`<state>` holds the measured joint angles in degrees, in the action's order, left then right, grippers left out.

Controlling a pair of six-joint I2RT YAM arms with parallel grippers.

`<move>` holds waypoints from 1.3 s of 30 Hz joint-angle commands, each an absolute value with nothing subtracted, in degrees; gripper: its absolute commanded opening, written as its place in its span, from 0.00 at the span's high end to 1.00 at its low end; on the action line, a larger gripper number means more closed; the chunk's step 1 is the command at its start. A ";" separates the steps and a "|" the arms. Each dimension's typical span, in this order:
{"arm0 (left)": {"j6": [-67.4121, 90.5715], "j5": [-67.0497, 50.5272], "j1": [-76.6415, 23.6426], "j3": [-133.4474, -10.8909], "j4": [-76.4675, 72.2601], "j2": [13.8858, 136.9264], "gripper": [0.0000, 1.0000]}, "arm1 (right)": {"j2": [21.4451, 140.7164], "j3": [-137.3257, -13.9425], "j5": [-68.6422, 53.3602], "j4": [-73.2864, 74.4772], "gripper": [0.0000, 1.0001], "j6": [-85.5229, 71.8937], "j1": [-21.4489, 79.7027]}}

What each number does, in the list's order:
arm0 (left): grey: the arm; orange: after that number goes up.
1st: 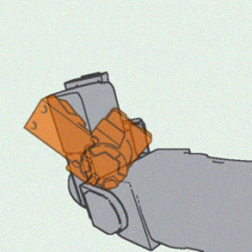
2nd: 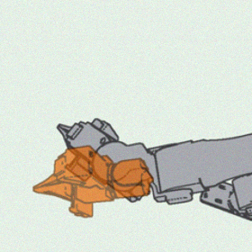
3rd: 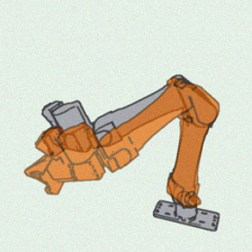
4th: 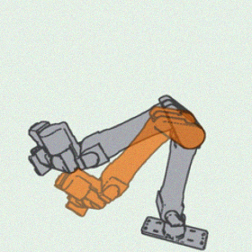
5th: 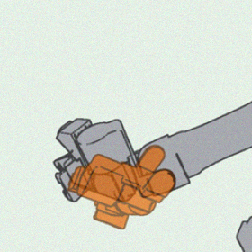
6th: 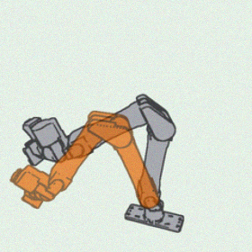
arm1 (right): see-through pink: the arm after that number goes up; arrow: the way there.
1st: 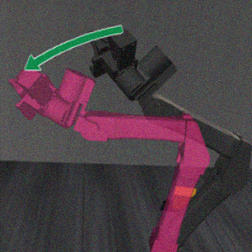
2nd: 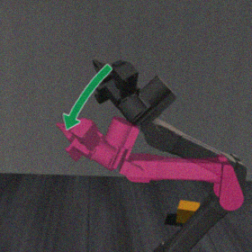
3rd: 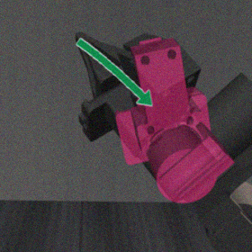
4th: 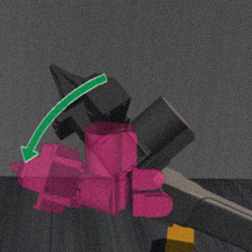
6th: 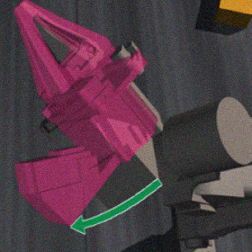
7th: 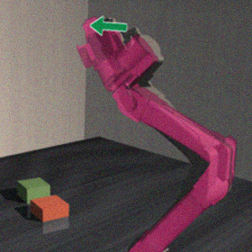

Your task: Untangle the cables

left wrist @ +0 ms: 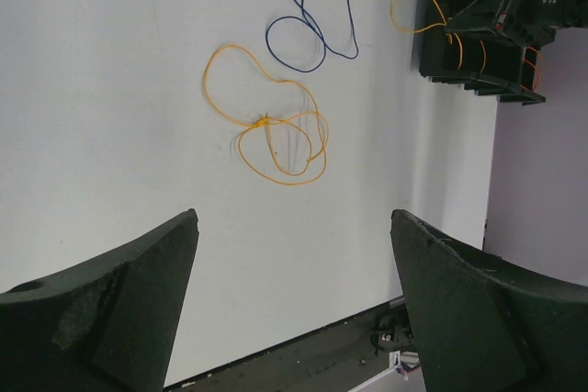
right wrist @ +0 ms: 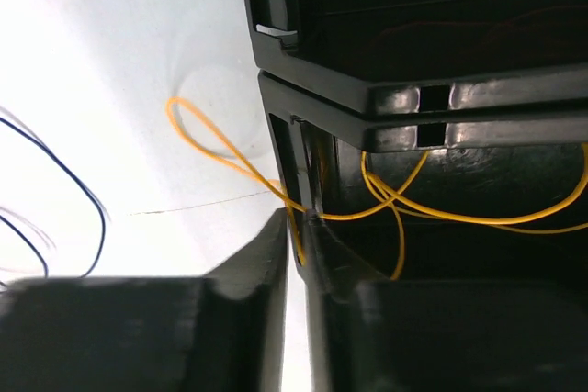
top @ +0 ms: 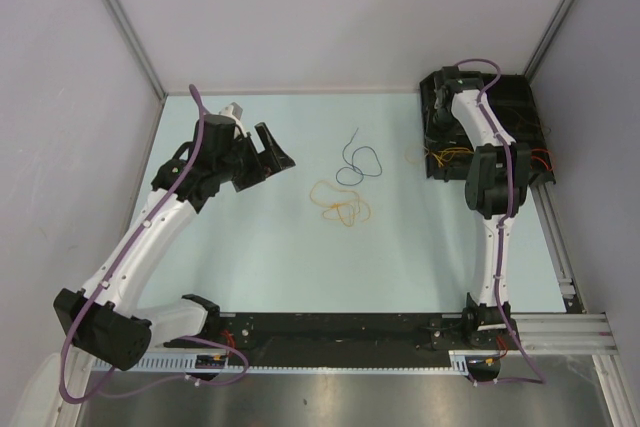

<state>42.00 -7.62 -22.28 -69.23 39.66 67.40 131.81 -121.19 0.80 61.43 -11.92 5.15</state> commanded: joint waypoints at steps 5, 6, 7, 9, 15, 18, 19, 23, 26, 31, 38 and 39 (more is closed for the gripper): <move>41.66 -6.77 -22.50 -71.46 39.29 67.24 0.10 | 127.80 -119.88 1.84 62.14 1.00 -11.87 5.36; 41.57 -6.77 -22.50 -71.46 39.46 67.24 0.10 | 127.18 -119.88 2.02 62.31 1.00 -12.04 5.45; 41.57 -6.77 -22.50 -71.54 39.46 67.24 0.09 | 126.74 -119.97 3.07 62.40 1.00 -12.13 5.28; 41.57 -6.77 -22.50 -71.63 39.38 67.32 0.10 | 125.25 -120.23 4.74 63.10 1.00 -12.48 5.01; 41.84 -7.29 -22.50 -71.54 38.85 68.03 0.10 | 120.86 -117.96 7.47 63.72 1.00 -13.80 1.59; 42.01 -7.56 -22.59 -71.54 38.41 68.55 0.09 | 118.92 -116.38 7.73 63.54 1.00 -13.97 0.44; 42.01 -7.65 -22.50 -71.46 38.23 68.55 0.10 | 118.66 -115.76 7.82 63.54 1.00 -13.97 -1.39; 42.54 -8.00 -22.59 -71.11 37.36 68.82 0.09 | 117.77 -113.29 7.56 63.02 1.00 -14.06 -3.25; 42.98 -8.17 -22.59 -70.84 36.83 68.91 0.10 | 118.30 -112.41 7.65 62.49 1.00 -13.89 -3.95; 43.50 -8.26 -22.50 -70.40 36.30 68.82 0.10 | 120.76 -113.29 5.89 62.32 1.00 -13.80 -3.78; 44.21 -8.35 -22.59 -69.44 36.30 68.21 0.10 | 126.99 -119.43 5.36 63.37 1.00 -13.45 -1.23; 44.21 -8.35 -22.50 -69.35 36.30 68.20 0.10 | 127.87 -120.92 5.36 63.63 1.00 -13.36 -0.97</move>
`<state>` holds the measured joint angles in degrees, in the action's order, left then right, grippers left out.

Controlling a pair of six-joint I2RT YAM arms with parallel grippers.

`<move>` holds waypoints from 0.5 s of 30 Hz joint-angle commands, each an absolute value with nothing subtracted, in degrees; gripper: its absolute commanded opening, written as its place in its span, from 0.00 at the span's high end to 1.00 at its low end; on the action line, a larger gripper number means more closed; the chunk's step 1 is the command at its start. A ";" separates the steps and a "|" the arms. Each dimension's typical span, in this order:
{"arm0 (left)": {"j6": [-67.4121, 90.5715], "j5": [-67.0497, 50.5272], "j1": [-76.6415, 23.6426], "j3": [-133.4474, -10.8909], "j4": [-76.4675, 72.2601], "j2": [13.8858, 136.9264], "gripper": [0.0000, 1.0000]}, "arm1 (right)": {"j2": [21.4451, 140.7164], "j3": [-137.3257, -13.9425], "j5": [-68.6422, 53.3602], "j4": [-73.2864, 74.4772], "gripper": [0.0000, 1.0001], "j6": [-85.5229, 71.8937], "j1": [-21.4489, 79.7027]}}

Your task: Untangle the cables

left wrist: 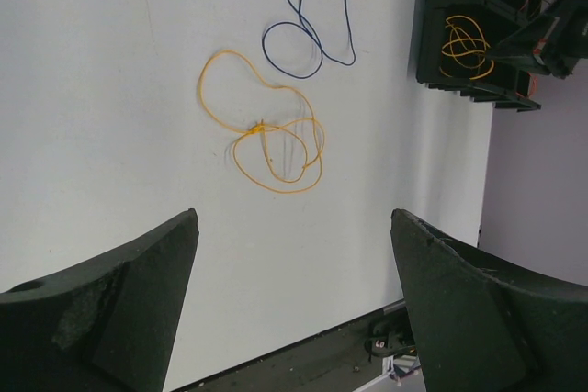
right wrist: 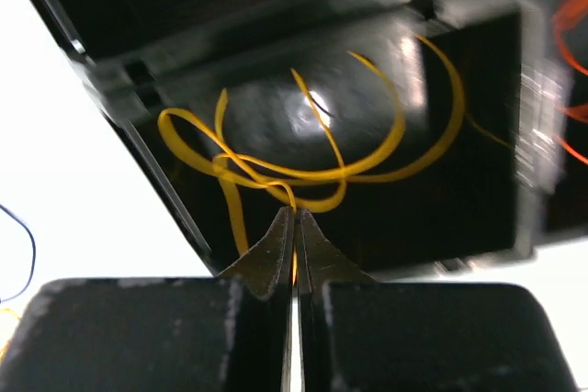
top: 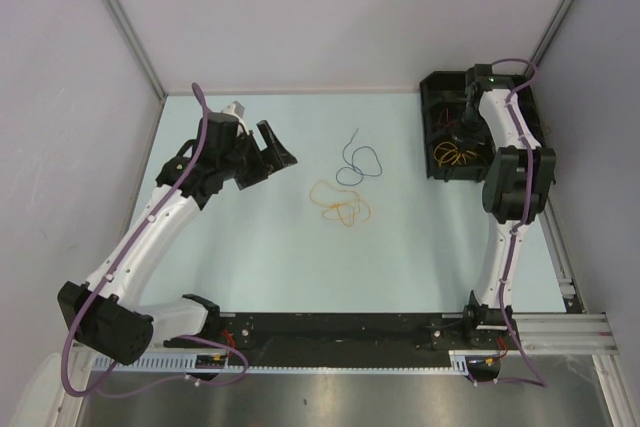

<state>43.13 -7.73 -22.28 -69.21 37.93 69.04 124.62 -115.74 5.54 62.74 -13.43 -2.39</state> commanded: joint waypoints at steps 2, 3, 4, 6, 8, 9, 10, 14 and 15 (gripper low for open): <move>44.30 -8.17 -22.50 -69.08 36.39 67.85 0.10 | 129.72 -122.51 5.62 64.24 1.00 -13.45 -0.79; 44.38 -8.09 -22.59 -69.00 36.56 67.68 0.10 | 130.16 -123.74 6.41 64.42 1.00 -13.45 -0.70; 44.38 -8.00 -22.50 -68.99 36.74 67.50 0.09 | 130.86 -124.18 6.85 64.68 1.00 -13.45 -0.70; 44.38 -7.91 -22.59 -68.82 36.91 67.15 0.10 | 131.39 -124.63 7.12 64.78 1.00 -13.62 -0.70; 44.30 -7.65 -22.59 -68.91 37.09 67.06 0.10 | 131.48 -124.63 6.77 64.95 1.00 -13.62 -0.70; 44.30 -7.65 -22.50 -68.99 37.26 67.06 0.10 | 131.48 -124.54 6.59 64.95 1.00 -13.62 -0.70; 44.21 -7.56 -22.59 -69.08 37.44 67.23 0.10 | 131.40 -124.28 6.50 64.95 1.00 -13.62 -0.70; 43.42 -7.56 -22.59 -69.96 37.88 67.94 0.10 | 129.03 -123.75 5.98 65.21 0.67 -13.62 -0.62; 43.16 -7.38 -22.50 -70.13 37.79 68.46 0.10 | 128.33 -123.58 6.15 65.21 0.61 -13.80 -0.70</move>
<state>43.53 -7.68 -22.28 -69.10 37.89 68.82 131.48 -121.64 5.58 64.27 -13.67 -0.60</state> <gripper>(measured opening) 0.905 0.275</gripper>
